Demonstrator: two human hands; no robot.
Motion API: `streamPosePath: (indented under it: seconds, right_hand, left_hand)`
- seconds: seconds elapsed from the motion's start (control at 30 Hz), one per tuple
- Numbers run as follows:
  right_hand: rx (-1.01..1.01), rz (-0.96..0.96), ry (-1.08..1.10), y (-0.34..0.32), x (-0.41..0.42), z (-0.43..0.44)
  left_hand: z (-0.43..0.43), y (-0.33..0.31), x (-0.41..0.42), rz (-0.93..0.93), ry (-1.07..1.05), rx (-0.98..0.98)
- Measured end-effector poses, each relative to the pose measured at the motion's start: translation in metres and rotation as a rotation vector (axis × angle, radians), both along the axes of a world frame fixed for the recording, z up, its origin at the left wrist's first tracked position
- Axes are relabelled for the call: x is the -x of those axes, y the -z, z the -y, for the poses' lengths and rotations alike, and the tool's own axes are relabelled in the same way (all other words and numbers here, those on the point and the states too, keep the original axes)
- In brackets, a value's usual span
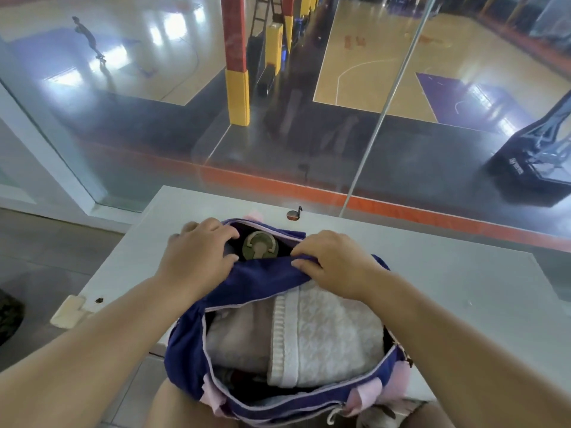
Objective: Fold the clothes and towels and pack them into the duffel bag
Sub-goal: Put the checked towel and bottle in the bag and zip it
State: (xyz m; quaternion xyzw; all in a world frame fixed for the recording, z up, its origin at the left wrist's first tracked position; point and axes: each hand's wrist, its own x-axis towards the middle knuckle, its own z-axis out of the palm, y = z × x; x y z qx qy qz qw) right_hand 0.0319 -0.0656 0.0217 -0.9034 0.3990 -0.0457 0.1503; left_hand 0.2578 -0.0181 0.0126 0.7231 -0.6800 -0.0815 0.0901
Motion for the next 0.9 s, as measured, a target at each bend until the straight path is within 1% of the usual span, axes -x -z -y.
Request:
streamPosePath:
  seconds: [0.1, 0.17, 0.27, 0.33, 0.4, 0.53, 0.63, 0.8, 0.87, 0.9]
  right_hand:
    - [0.024, 0.124, 0.145, -0.003, 0.032, -0.012]
    - [0.045, 0.171, 0.275, 0.001, 0.055, -0.022]
    - [0.072, 0.206, 0.458, 0.017, 0.087, -0.040]
    - [0.034, 0.196, 0.538, 0.027, 0.105, -0.054]
    - [-0.038, 0.151, 0.570, 0.036, 0.116, -0.067]
    - [-0.213, 0.049, 0.576, 0.052, 0.125, -0.078]
    - [-0.231, 0.019, 0.556, 0.057, 0.128, -0.077]
    - [-0.184, 0.022, 0.560, 0.056, 0.121, -0.071]
    - [-0.210, 0.108, 0.624, 0.053, 0.121, -0.068]
    - [-0.236, 0.160, 0.670, 0.052, 0.124, -0.067]
  left_hand:
    - [-0.016, 0.000, 0.021, -0.107, 0.051, 0.063]
    - [-0.028, 0.005, 0.037, -0.176, 0.103, 0.119]
    - [-0.043, 0.019, 0.065, -0.186, 0.173, 0.182]
    - [-0.046, 0.028, 0.082, -0.155, 0.228, 0.222]
    - [-0.044, 0.034, 0.094, -0.100, 0.276, 0.247]
    - [-0.026, 0.036, 0.117, -0.008, 0.368, 0.254]
    - [-0.008, 0.030, 0.133, 0.089, 0.477, 0.272]
    - [0.013, 0.022, 0.150, 0.237, 0.604, 0.206]
    - [0.018, 0.018, 0.155, 0.264, 0.635, 0.195]
    - [0.020, 0.015, 0.158, 0.246, 0.644, 0.174]
